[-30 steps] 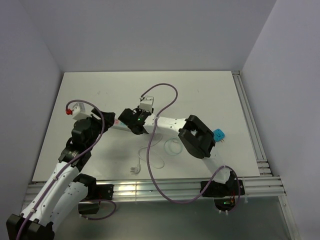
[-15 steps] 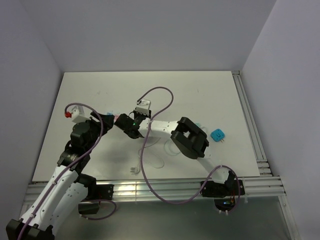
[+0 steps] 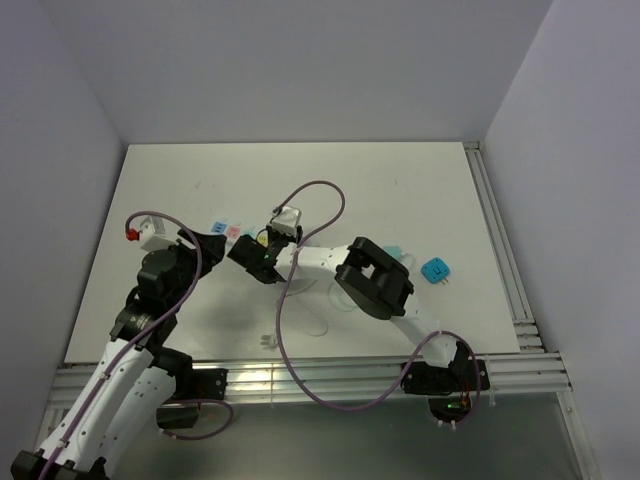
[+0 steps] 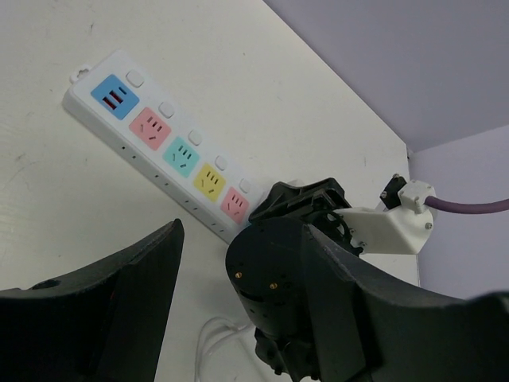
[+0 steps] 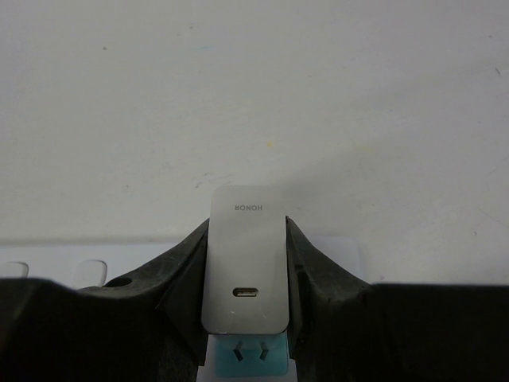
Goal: Insert the plug
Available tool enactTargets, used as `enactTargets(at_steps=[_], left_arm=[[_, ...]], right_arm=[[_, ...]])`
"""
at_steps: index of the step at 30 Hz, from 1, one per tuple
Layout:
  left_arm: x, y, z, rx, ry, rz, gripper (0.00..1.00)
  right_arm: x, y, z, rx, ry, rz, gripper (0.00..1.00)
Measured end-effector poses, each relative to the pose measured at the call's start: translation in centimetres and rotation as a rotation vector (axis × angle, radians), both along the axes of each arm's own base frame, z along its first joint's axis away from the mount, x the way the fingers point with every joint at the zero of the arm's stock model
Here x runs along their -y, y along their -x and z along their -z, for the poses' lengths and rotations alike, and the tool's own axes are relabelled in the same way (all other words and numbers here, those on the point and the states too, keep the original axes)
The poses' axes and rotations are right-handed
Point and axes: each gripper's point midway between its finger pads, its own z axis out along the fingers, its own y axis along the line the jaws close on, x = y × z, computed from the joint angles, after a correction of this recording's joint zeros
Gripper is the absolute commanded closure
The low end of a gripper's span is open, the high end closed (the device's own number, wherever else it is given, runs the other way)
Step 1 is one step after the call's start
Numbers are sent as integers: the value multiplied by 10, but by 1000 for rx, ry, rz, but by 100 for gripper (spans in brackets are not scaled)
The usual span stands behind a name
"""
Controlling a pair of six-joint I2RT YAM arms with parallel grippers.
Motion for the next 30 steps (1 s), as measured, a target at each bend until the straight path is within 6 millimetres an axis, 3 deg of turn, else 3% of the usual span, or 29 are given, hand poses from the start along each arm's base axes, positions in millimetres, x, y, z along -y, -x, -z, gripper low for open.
enactTargets(at_steps=[14,30], left_arm=[[-3,3,3,-15,-8,-11,33],[-6,8,10,-65,-9,-27,31]], right_arm=[[-4,-1,1,52,101,7,100],[-3,0,5,70,92,1,100]])
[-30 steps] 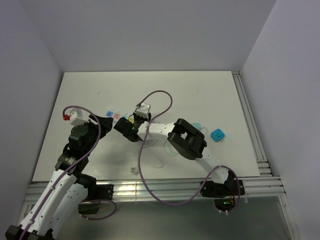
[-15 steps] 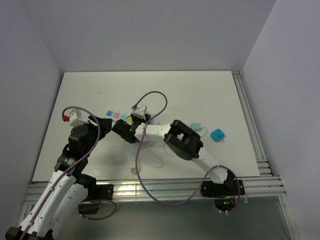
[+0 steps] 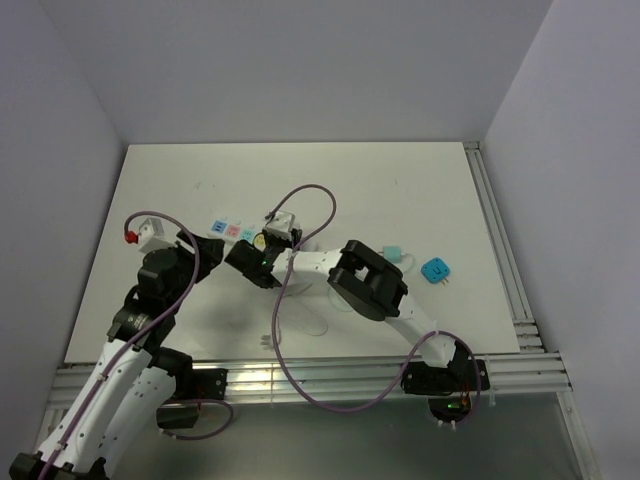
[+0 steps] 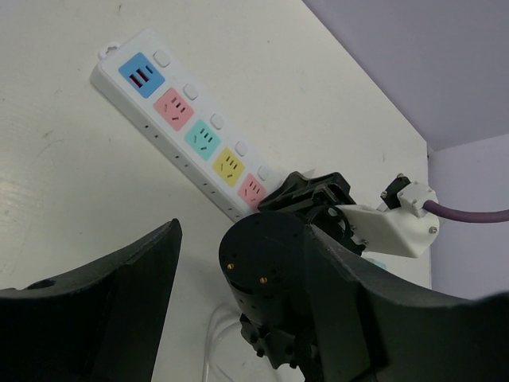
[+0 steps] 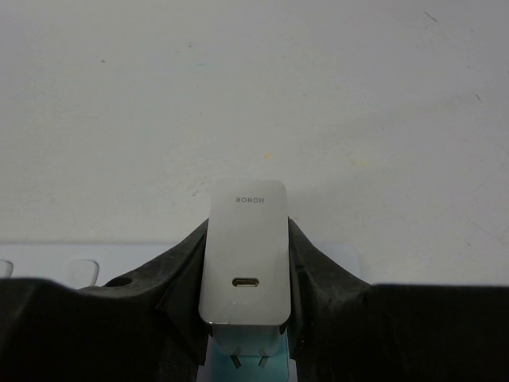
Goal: Insert the plug
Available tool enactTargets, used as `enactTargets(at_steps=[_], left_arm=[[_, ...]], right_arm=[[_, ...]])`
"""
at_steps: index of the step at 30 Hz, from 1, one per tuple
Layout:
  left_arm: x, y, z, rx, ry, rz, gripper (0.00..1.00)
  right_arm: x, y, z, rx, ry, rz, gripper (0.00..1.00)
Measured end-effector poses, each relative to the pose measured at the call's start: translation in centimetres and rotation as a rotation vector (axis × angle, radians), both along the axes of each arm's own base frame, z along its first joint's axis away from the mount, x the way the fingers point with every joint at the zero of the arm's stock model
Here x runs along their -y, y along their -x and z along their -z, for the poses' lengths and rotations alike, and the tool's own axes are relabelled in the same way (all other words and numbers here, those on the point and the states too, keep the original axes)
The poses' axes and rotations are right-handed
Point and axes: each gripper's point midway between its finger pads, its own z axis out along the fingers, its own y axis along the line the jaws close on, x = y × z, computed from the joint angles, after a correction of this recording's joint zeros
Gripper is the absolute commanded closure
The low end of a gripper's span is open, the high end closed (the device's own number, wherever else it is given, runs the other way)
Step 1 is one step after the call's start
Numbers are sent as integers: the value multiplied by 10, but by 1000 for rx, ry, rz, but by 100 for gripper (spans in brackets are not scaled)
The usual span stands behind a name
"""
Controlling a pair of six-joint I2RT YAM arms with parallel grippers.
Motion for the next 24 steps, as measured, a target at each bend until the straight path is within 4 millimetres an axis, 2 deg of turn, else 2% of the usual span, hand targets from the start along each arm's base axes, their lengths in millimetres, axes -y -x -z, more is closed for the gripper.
enactTargets(at_steps=[3,6,9,12,13,14,16,19,24], left_arm=[[1,-2,2,-25,-10,0,30],[1,-5,0,-36,-17,-1,30],[0,-7,-8,-25,-24,-7,29],[-2,-7,-19,-4,-30,-9,29],[-2,-7,-21,1,-32,-10,29],[-2,-8,-25,9,-31,-10,29],[-2,-9,-30,14,-31,-10,29],[-2,-9,-34,20,-34,-9,27],[-8,-6,-34,15,-47,-32,26]], right_arm=[[0,0,1,-1,3,-2,100],[1,2,1,-1,-38,-15,74],[2,6,1,-43,-105,-51,61],[4,20,11,-144,-144,-118,44],[6,23,6,-134,-151,-125,34],[6,28,4,-153,-156,-146,30],[8,37,4,-193,-164,-179,24],[8,42,1,-236,-170,-213,19],[8,57,-4,-323,-187,-284,19]])
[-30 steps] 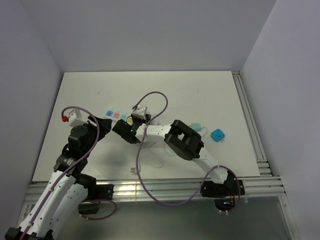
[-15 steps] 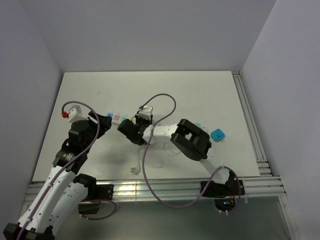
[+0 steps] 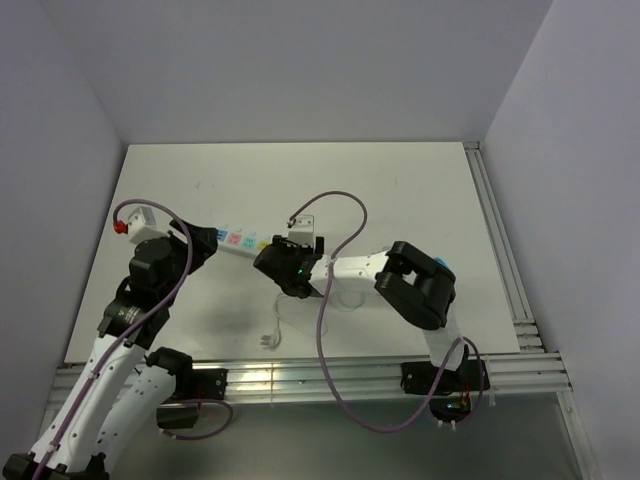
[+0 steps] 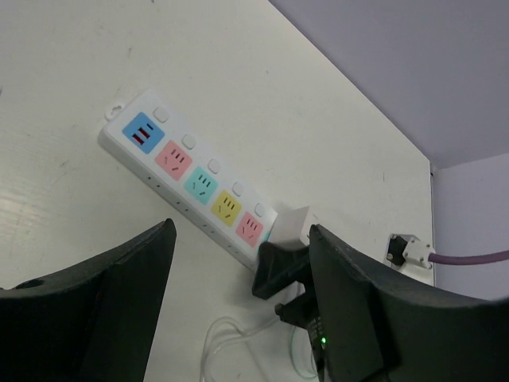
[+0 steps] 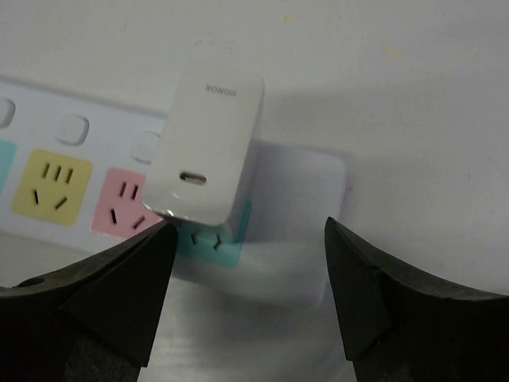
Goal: Insert the plug
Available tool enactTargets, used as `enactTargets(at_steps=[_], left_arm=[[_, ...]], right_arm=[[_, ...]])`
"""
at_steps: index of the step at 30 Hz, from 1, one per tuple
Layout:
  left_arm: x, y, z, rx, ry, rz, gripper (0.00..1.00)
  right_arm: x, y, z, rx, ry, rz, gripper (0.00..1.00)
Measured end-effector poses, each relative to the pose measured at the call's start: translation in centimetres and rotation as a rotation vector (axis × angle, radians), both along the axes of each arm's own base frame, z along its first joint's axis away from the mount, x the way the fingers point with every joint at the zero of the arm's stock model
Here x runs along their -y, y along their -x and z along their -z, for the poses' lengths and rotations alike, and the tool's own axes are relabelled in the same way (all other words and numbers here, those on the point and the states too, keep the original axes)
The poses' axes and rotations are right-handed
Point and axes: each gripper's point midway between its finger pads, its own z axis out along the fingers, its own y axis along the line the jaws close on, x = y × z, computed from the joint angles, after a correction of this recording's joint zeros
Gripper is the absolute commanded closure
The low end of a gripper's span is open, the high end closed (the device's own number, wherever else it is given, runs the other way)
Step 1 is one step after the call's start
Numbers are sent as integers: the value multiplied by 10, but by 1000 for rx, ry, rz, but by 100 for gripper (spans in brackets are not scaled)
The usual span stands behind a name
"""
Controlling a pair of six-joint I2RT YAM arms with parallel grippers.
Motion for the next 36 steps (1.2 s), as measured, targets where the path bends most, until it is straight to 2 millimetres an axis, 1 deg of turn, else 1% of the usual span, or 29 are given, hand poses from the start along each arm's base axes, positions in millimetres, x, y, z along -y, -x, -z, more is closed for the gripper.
enactTargets(at_steps=[3,5,7,9,10,11,12,13,14,15,16,17,18,20,22,23,24,26,28,29,30,31,32,36], left_arm=[[-7,3,-10,14,-12,-26,25],[-10,3,-23,30,-17,-42,23],[-11,-2,-39,49,-20,-53,24],[-8,-12,-48,44,-36,-48,29],[-4,-20,-49,31,-45,-41,34],[0,-28,-46,8,-58,-27,38],[5,-37,-39,-24,-78,-14,45],[11,-47,-32,-57,-90,2,57],[18,-58,-21,-90,-101,28,61],[25,-66,-10,-117,-111,52,64],[31,-71,4,-153,-119,80,72],[38,-75,20,-186,-120,108,73],[43,-76,32,-209,-119,132,74],[49,-76,45,-227,-111,166,74],[56,-78,52,-232,-100,196,69],[59,-81,52,-226,-93,206,68],[61,-83,51,-219,-89,213,68],[66,-88,50,-203,-79,226,69],[70,-92,50,-188,-69,238,72],[71,-94,50,-182,-63,242,75],[73,-95,51,-178,-57,247,78],[75,-97,53,-179,-53,254,78],[78,-98,58,-182,-48,262,78],[82,-95,82,-223,-38,282,66]], right_arm=[[6,16,-2,-70,-15,-51,19],[13,31,-2,-133,-5,-96,19],[25,48,-1,-206,32,-145,20],[27,58,-10,-252,36,-187,24],[27,61,-17,-268,30,-205,25],[25,63,-27,-279,12,-225,26],[21,65,-39,-286,-17,-249,33],[19,66,-52,-289,-40,-269,36],[16,64,-70,-281,-81,-286,42],[13,63,-84,-276,-117,-300,66],[11,61,-102,-266,-162,-324,79],[10,56,-120,-256,-216,-337,89],[12,51,-136,-245,-268,-343,100],[20,34,-160,-231,-356,-341,100],[31,15,-171,-223,-395,-327,100],[35,6,-173,-228,-398,-319,100],[35,-1,-173,-237,-394,-320,100],[25,-9,-170,-260,-383,-351,100],[12,-11,-159,-296,-367,-391,100],[7,-12,-150,-319,-353,-405,100],[4,-11,-144,-341,-344,-413,100],[2,-11,-134,-366,-327,-417,100],[0,-10,-127,-389,-312,-420,100],[-1,-11,-103,-451,-264,-411,100]])
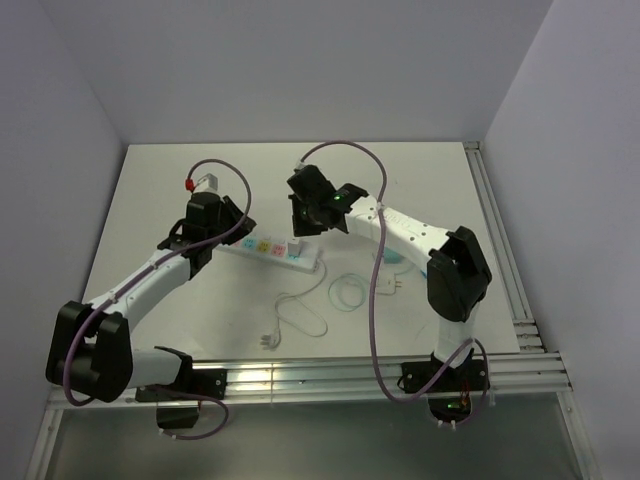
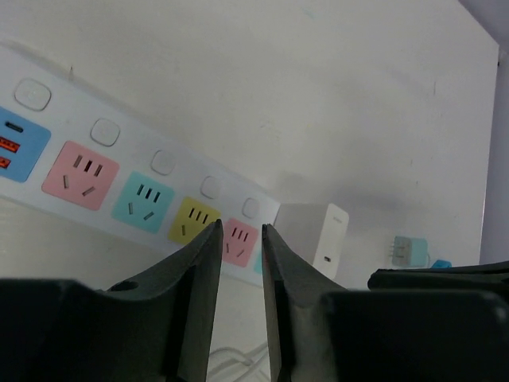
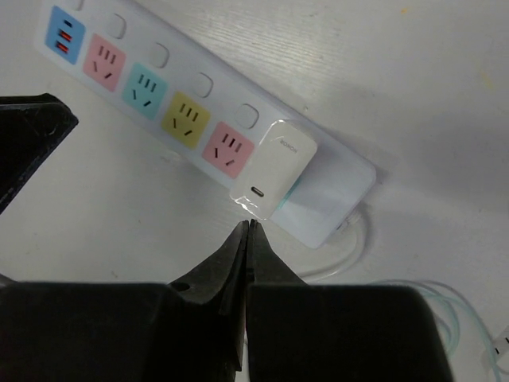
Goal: Insert the plug
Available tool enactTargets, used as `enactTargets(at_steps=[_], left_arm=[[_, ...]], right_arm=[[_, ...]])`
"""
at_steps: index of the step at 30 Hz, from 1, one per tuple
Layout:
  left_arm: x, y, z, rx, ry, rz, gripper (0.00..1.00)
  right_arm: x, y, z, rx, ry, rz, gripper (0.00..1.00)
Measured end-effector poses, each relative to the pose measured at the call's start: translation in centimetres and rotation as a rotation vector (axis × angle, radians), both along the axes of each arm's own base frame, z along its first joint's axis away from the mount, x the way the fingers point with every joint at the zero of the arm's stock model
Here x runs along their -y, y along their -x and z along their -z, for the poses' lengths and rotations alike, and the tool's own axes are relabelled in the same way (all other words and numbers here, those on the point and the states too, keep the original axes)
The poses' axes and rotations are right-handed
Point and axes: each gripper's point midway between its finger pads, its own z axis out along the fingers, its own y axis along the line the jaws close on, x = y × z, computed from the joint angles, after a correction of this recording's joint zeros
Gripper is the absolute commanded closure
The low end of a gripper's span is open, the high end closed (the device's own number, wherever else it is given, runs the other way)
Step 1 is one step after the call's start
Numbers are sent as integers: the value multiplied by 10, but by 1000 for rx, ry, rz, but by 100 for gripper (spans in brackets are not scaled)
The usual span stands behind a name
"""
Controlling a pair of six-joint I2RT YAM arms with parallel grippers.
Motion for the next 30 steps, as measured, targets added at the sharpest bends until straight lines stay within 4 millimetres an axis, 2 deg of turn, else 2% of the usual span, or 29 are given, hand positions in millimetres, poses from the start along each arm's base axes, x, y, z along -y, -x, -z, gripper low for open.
enactTargets(at_steps=[3,6,19,26,30], left_arm=[[-1,4,10,-18,-3,1,58],[0,1,9,-7,2,2,51],[2,-4,26,-34,-7,3,55],[3,-6,24,-25,5,-3,51],[4,-6,30,-43,14,-14,51]], right_arm=[[4,2,11,-25,34,2,100],[5,3,14,-40,54,0,100],[-10,-12,19,-53,76,-13,100],[-5,-10,32,-84,116,-9,100],[-3,-8,33,-89,124,-9,100]])
